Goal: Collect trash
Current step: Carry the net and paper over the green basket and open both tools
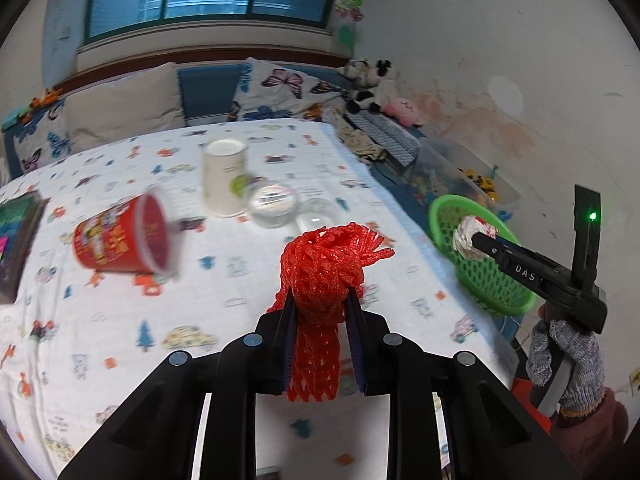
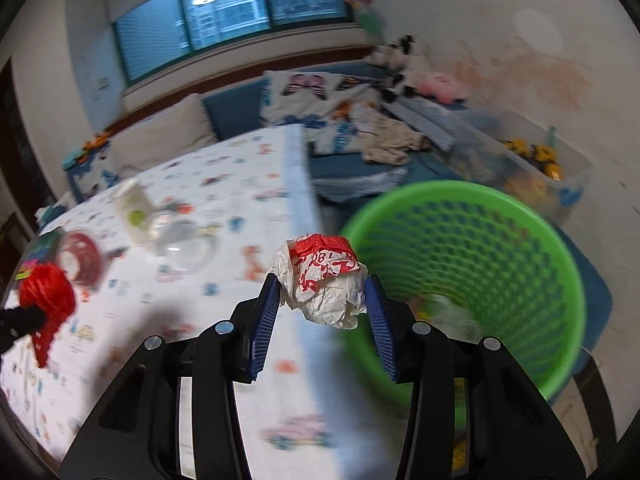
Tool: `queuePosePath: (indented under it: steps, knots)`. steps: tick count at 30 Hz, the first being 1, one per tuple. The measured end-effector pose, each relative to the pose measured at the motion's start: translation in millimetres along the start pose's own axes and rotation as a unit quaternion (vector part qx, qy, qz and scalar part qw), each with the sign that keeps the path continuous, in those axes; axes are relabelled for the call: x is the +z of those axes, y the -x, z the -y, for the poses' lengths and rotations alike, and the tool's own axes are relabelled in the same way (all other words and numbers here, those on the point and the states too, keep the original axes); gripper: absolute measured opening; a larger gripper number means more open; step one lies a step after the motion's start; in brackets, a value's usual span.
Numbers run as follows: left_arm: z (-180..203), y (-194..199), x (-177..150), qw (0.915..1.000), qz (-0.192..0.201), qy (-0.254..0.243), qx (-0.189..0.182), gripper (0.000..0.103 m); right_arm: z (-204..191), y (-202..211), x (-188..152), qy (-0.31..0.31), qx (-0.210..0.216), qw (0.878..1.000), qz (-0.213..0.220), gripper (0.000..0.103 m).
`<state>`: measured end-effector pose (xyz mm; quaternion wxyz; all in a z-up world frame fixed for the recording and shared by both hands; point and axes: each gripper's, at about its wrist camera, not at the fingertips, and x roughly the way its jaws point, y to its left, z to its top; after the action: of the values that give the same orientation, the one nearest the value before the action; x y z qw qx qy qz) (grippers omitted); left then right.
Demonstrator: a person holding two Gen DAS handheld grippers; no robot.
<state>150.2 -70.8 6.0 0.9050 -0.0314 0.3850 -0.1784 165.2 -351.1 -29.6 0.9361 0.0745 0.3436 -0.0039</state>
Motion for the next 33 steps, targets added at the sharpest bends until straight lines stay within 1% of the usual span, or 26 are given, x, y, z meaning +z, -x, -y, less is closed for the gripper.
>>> queuePosePath:
  steps: [6,9,14,16,18,20,22,24,33]
  knots:
    - [37,-20,13,0.9994,-0.01,-0.024,-0.022,0.023,65,0,-11,-0.025,-0.044,0.999,-0.018,0.047]
    - [59,-35,22,0.9984,-0.017,-0.037,-0.039,0.023,88,-2,-16,-0.041,-0.05,0.998,-0.028,0.048]
    - [92,-57,35,0.9963,-0.03,-0.057,-0.058,0.023,115,-7,-20,-0.057,-0.059,0.996,-0.04,0.052]
    - [107,-67,41,0.9952,-0.031,-0.067,-0.065,0.023,119,-7,-19,-0.062,-0.06,0.995,-0.041,0.055]
    - [119,-75,47,0.9941,-0.034,-0.073,-0.073,0.023,124,-6,-20,-0.065,-0.062,0.995,-0.04,0.056]
    - [132,-84,53,0.9929,-0.037,-0.082,-0.078,0.023,129,-4,-20,-0.067,-0.063,0.995,-0.038,0.062]
    - [142,-92,57,0.9916,-0.041,-0.091,-0.082,0.023,132,0,-21,-0.069,-0.064,0.995,-0.033,0.065]
    - [155,-102,62,0.9906,-0.045,-0.1,-0.082,0.023,135,3,-20,-0.068,-0.067,0.995,-0.029,0.065]
    - [191,-135,70,0.9862,-0.064,-0.122,-0.091,0.023,149,21,-21,-0.078,-0.068,0.994,-0.017,0.067]
